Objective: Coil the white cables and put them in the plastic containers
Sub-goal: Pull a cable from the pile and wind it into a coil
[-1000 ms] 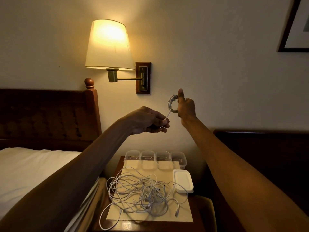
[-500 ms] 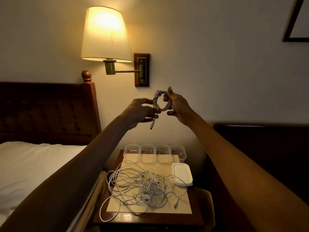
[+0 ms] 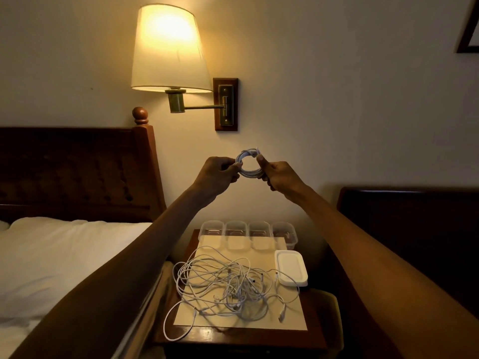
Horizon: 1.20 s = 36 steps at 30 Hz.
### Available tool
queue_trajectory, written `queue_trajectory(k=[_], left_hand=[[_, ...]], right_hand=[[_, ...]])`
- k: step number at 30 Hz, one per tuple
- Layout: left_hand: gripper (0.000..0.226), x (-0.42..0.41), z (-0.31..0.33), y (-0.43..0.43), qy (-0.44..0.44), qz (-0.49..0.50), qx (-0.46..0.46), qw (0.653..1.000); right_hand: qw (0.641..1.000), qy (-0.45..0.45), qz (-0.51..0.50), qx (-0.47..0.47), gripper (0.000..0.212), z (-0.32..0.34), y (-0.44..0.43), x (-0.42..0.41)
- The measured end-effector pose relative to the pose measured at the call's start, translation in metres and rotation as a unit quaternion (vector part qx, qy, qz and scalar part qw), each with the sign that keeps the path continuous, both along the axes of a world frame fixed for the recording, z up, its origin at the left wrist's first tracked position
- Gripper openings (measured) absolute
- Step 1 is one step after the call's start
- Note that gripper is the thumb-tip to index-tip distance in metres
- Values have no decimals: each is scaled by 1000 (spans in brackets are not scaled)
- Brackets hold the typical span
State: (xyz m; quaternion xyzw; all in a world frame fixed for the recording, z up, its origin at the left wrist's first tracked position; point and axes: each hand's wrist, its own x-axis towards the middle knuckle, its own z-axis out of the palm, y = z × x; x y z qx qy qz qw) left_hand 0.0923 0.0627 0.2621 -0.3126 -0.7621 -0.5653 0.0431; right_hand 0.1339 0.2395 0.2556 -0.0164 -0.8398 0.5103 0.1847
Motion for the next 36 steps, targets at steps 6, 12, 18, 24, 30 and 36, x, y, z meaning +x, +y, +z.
queue_trajectory(k=[6, 12, 18, 24, 30, 36], left_hand=[[27, -18, -23, 0, -74, 45, 85, 993], [26, -55, -60, -11, -132, 44, 47, 989], [21, -111, -110, -19, -172, 74, 10, 982], [14, -179, -165, -29, -238, 105, -13, 965], [25, -238, -227, -25, -295, 150, 4, 944], [9, -288, -283, -26, -279, 181, -63, 941]], right_hand=[[999, -42, -7, 20, 54, -11, -8, -21], [985, -132, 53, -94, 48, -50, -9, -56], [976, -162, 59, -135, 43, -95, -13, -108], [977, -151, 13, -148, 34, -166, -22, -183], [972, -182, -24, -148, 31, -235, -34, -247], [966, -247, 12, -79, 32, -277, -34, -298]])
